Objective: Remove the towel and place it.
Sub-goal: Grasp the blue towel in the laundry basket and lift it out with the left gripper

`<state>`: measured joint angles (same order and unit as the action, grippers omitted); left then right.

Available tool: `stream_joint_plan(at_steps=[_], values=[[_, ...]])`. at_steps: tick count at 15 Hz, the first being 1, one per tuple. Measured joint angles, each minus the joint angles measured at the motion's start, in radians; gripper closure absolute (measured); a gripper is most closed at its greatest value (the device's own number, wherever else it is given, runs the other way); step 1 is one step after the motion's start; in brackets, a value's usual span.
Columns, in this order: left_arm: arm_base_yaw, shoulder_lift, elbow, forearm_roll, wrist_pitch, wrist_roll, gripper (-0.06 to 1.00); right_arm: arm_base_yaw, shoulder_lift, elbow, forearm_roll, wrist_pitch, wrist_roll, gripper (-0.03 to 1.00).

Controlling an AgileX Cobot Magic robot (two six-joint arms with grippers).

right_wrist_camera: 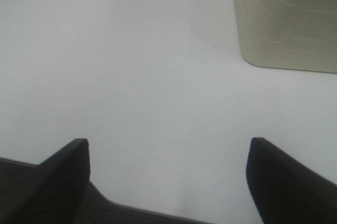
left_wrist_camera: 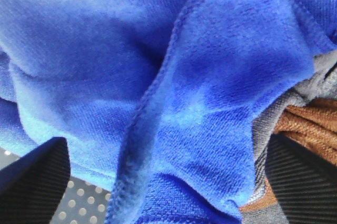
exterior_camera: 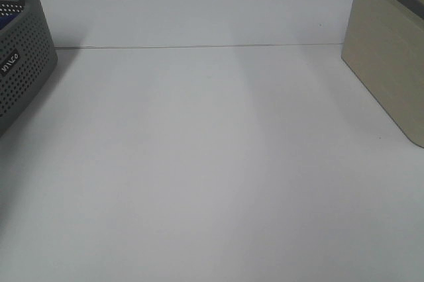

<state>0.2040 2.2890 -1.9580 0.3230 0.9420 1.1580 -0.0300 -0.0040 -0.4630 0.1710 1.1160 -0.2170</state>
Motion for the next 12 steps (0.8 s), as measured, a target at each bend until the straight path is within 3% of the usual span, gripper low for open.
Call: stream_joint_plan(at_steps=[4,9,12], values=[[0.014,0.0,0.0,-0.007,0.01,0.009,0.16,0.0,0.0,0.0,0.0,0.0,0.0,0.17],[0.027,0.001,0.0,-0.012,-0.003,0.012,0.6,0.0,0.0,0.0,0.0,0.0,0.0,0.17],[0.027,0.001,0.0,-0.019,-0.007,0.012,0.66,0.0,0.0,0.0,0.0,0.0,0.0,0.17]])
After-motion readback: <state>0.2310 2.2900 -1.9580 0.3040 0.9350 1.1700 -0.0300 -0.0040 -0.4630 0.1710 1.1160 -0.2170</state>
